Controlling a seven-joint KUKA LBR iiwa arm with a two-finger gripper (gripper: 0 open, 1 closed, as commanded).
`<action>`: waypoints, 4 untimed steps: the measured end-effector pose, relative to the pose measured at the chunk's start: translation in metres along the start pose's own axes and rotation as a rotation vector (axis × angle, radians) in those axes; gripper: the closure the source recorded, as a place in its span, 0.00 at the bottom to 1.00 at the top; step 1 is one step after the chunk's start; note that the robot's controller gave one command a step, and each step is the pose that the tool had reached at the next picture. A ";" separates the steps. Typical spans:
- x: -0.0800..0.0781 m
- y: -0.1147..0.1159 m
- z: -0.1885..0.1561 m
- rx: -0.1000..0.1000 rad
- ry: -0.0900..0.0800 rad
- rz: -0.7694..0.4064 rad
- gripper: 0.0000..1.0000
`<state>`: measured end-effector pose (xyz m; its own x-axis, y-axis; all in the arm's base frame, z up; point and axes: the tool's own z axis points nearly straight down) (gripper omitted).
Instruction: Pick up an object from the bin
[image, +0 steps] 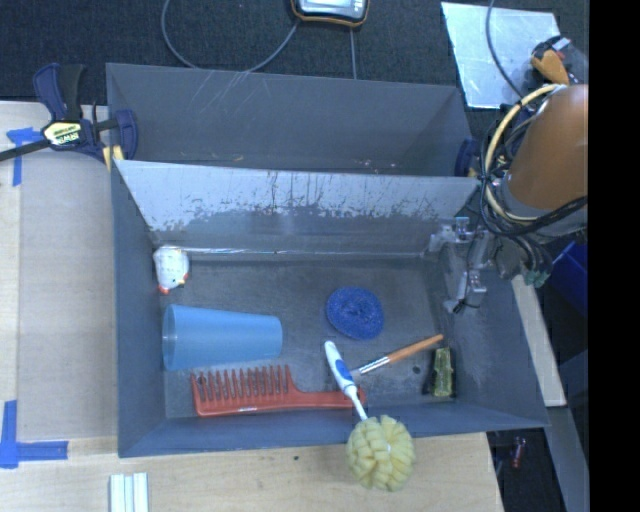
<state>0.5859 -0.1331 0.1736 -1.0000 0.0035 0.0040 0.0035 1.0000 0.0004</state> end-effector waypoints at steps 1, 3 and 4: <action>-0.002 0.001 -0.005 0.001 -0.008 -0.004 0.00; 0.068 -0.024 0.043 0.003 -0.013 -0.180 0.00; 0.070 -0.015 0.061 0.000 -0.010 -0.963 0.00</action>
Offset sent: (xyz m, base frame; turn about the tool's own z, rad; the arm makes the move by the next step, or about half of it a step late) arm -0.0476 -0.0213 -0.1036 -0.4452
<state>0.5160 -0.1476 0.1130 -0.5743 -0.8186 -0.0066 -0.8187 0.5743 -0.0005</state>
